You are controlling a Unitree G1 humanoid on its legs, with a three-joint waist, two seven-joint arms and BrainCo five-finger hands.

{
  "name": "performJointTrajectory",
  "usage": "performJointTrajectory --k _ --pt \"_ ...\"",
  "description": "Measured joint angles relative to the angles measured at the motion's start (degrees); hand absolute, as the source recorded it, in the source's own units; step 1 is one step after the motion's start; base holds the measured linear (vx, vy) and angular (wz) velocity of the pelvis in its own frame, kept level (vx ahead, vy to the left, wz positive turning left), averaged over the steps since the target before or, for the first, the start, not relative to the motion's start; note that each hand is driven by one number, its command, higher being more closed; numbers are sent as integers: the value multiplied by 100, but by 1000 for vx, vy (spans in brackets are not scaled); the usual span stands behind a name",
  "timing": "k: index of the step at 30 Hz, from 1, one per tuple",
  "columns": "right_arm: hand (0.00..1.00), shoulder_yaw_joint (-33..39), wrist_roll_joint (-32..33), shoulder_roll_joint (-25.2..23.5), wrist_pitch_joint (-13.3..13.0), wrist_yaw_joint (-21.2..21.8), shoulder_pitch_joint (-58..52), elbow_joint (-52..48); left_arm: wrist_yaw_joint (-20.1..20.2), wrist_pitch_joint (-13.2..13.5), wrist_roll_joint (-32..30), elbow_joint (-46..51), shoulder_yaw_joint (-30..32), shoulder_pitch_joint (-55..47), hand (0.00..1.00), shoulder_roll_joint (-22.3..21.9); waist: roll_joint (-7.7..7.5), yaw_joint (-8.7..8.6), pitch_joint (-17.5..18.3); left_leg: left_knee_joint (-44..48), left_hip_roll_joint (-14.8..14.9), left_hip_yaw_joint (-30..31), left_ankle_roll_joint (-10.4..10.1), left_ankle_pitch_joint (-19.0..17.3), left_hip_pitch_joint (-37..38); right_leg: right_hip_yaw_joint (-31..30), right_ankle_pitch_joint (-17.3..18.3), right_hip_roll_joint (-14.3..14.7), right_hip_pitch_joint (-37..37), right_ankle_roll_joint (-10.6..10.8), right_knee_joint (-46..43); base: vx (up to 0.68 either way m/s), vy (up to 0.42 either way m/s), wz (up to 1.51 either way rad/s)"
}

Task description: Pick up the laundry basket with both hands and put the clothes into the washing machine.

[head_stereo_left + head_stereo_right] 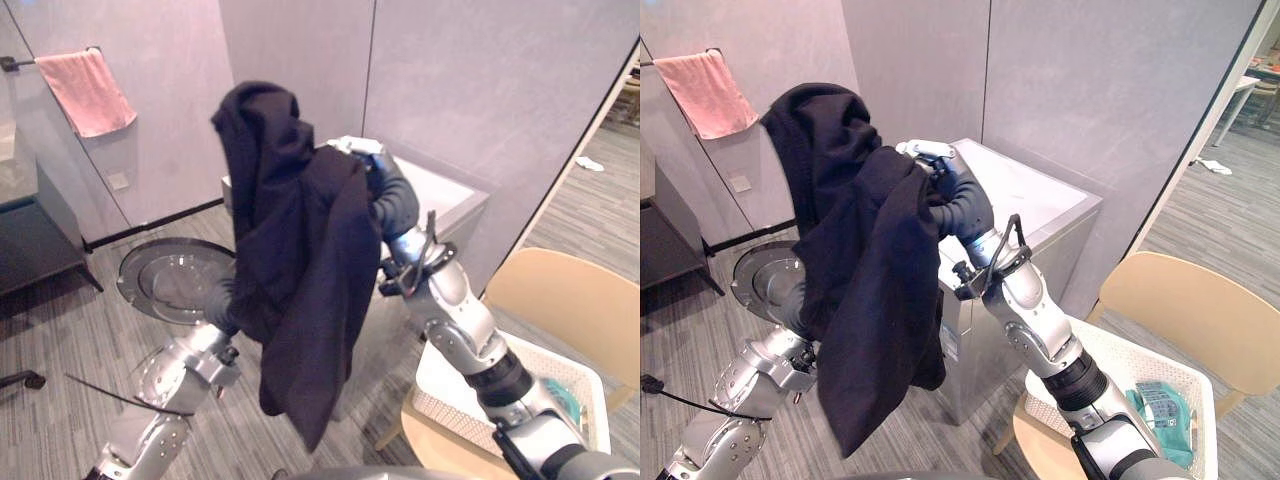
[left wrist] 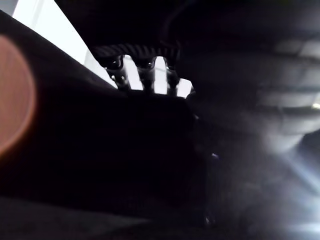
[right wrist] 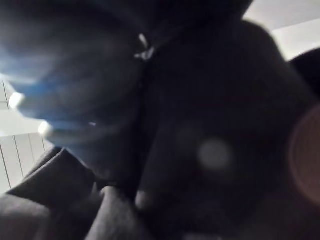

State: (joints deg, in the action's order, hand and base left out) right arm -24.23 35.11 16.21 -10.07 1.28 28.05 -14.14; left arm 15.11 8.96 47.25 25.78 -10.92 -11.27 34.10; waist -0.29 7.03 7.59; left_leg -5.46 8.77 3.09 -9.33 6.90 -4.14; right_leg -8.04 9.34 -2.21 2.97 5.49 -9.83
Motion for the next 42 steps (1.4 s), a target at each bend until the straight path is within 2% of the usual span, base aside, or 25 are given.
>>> performJointTrajectory --k 5,8,11,19,23,26,29,34,39,40,42 --pt "100 114 -28 -14 0 -17 356 319 28 -20 -1 -186 -32 -8 0 0 0 6 -86 0 -1 6 -1 1 -4 6 0 0 0 -1 10 0 0 0" --pt "100 109 -32 -25 0 -23 453 409 73 -53 0 -294 -329 148 0 38 -12 19 -99 1 -6 9 -1 1 -11 9 -1 -5 -1 -2 21 0 0 0" --pt "100 67 -31 -105 2 -26 565 494 88 -108 0 -483 -889 544 0 122 -12 9 -134 1 -7 8 -1 1 -12 9 -1 -5 -1 -2 28 0 0 0" --pt "100 -406 37 -230 37 -30 838 693 21 -98 -2 -1292 -2442 2491 0 249 -29 -88 -151 1 -7 -6 -1 2 -11 -9 -2 -6 11 -2 19 0 0 0" --pt "100 -586 84 -231 48 -38 1009 866 -170 -95 -12 -1776 -2767 3138 0 100 -30 -195 -152 1 -7 -35 -1 2 -11 -40 -2 -3 36 -3 6 0 0 -3" --pt "100 -601 144 -234 50 -37 1017 868 -452 -79 -62 -2107 -2715 3439 0 -161 -30 -294 -152 1 -9 -81 -1 2 -22 -110 -2 0 77 -3 0 0 -1 -8" --pt "100 -598 144 -224 50 -37 1020 869 -658 -75 -68 -2260 -2603 3488 0 -329 -30 -318 -152 1 -9 -101 0 2 -62 -145 -5 5 138 -5 -12 1 -4 -6" --pt "100 -489 141 -235 54 -28 1006 888 -1036 28 -129 -2570 -1757 3477 0 -835 -27 -312 -154 2 -16 -77 1 3 -80 -154 -6 4 155 -6 -10 2 -1 -1" --pt "100 -202 132 -390 56 1 759 889 -1161 225 -208 -2576 -880 3326 0 -1205 -26 -317 -154 2 -22 -59 1 3 -85 -153 -4 -1 156 -6 -6 0 0 0" --pt "100 -105 130 -426 57 4 665 889 -1178 273 -243 -2575 -699 3192 100 -1310 -26 -315 -154 2 -21 -58 2 3 -88 -152 -4 -1 160 -5 -6 0 0 0" --pt "100 -35 127 -458 58 2 580 890 -1224 282 -279 -2569 -561 3080 100 -1404 -26 -314 -154 1 -22 -54 2 2 -96 -151 -4 -1 168 -5 -8 0 0 0"
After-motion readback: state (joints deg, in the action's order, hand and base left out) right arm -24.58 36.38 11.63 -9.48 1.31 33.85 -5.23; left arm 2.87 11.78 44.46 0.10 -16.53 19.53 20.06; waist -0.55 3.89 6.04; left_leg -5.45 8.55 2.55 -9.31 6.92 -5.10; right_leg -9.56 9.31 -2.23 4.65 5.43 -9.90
